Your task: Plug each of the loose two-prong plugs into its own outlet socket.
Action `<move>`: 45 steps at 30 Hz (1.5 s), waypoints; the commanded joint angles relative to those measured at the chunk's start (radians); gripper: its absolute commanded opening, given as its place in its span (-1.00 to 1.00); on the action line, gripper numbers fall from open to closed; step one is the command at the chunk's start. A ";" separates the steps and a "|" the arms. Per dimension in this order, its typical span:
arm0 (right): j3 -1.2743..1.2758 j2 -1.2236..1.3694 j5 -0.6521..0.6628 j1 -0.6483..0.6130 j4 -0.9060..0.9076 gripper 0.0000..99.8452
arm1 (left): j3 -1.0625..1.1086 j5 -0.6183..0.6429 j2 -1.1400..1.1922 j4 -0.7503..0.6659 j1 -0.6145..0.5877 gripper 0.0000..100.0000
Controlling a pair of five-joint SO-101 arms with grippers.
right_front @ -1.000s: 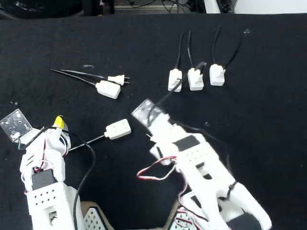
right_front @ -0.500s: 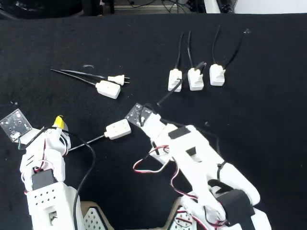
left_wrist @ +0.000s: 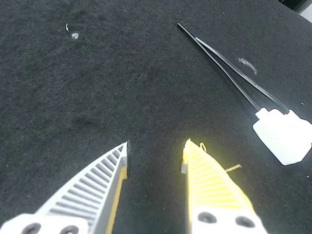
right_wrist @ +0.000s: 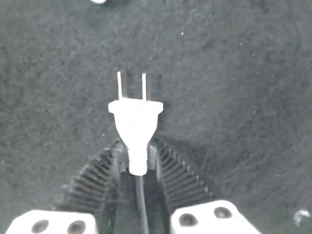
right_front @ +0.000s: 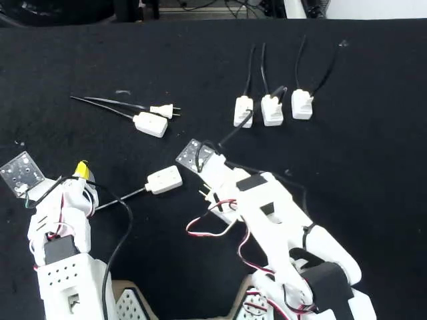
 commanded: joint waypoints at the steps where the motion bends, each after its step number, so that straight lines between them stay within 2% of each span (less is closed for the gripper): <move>1: -0.041 -0.021 0.005 0.017 0.025 -0.98 | -0.056 0.009 -0.012 -0.014 -0.001 -0.62; 7: -0.045 -0.217 0.005 -0.025 0.138 -0.98 | -0.056 0.009 -0.012 -0.015 0.001 -0.62; 10: -0.048 -0.326 -0.011 -0.097 0.160 -0.98 | -0.056 0.008 -0.012 -0.012 0.002 -0.62; 14: -0.061 -0.427 -0.121 -0.222 0.112 -0.98 | -0.054 -0.077 -0.012 -0.011 0.070 -0.62; 18: -0.094 -0.437 -0.184 -0.287 0.040 -0.98 | -0.050 -0.097 -0.012 -0.009 0.096 -0.62; 21: -0.101 -0.424 -0.221 -0.295 -0.003 -0.98 | -0.051 -0.097 -0.012 -0.009 0.094 -0.62; 25: -0.031 -0.380 -0.331 -0.290 -0.135 -0.98 | -0.074 -0.095 -0.012 0.034 0.108 -0.62; 31: 0.099 -0.318 -0.347 -0.279 -0.364 -0.98 | -0.154 -0.104 -0.012 0.157 0.216 -0.62; 39: 0.079 -0.285 -0.356 -0.304 -0.376 -0.98 | -0.159 -0.195 -0.012 0.166 0.398 -0.62; 45: 0.081 -0.285 -0.431 -0.350 -0.376 -0.98 | -0.156 -0.195 -0.012 0.132 0.433 -0.62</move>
